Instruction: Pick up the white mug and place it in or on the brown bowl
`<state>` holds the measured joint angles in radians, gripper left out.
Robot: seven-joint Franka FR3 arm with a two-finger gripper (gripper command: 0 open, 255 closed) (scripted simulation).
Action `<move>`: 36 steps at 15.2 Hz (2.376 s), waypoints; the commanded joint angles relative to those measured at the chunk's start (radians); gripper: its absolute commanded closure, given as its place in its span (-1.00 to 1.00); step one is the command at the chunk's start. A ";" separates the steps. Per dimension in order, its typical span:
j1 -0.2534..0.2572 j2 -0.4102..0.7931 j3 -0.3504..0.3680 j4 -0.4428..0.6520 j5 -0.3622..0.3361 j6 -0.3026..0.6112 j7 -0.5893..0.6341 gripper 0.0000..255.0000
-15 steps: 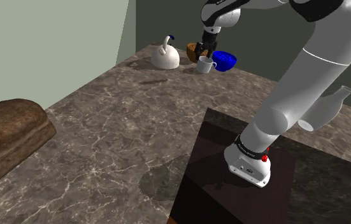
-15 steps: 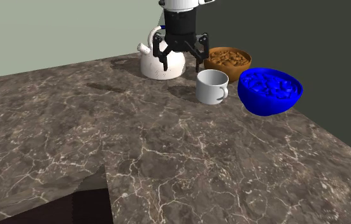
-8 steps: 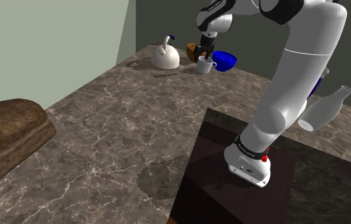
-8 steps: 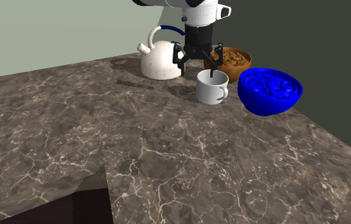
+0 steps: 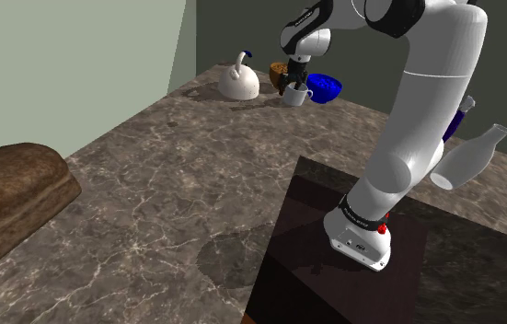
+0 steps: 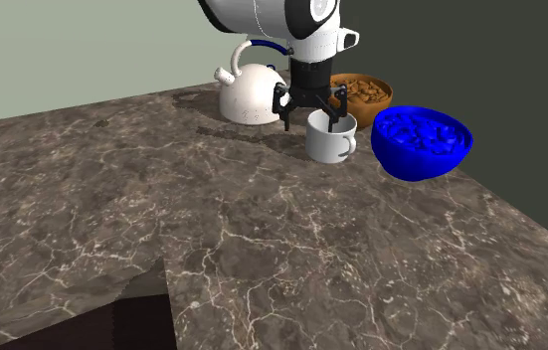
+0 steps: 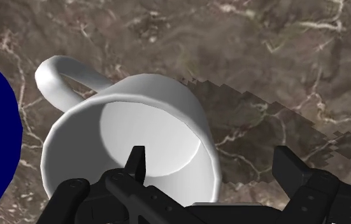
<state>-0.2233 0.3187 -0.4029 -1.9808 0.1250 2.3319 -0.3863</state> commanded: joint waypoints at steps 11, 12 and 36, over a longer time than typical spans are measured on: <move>0.000 0.001 0.000 -0.001 0.001 0.002 0.000 1.00; 0.000 0.001 0.000 -0.001 0.001 0.002 0.000 1.00; 0.021 -0.131 -0.025 0.126 -0.073 -0.245 0.042 1.00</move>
<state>-0.2022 0.1939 -0.4263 -1.8645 0.0557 2.1022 -0.3440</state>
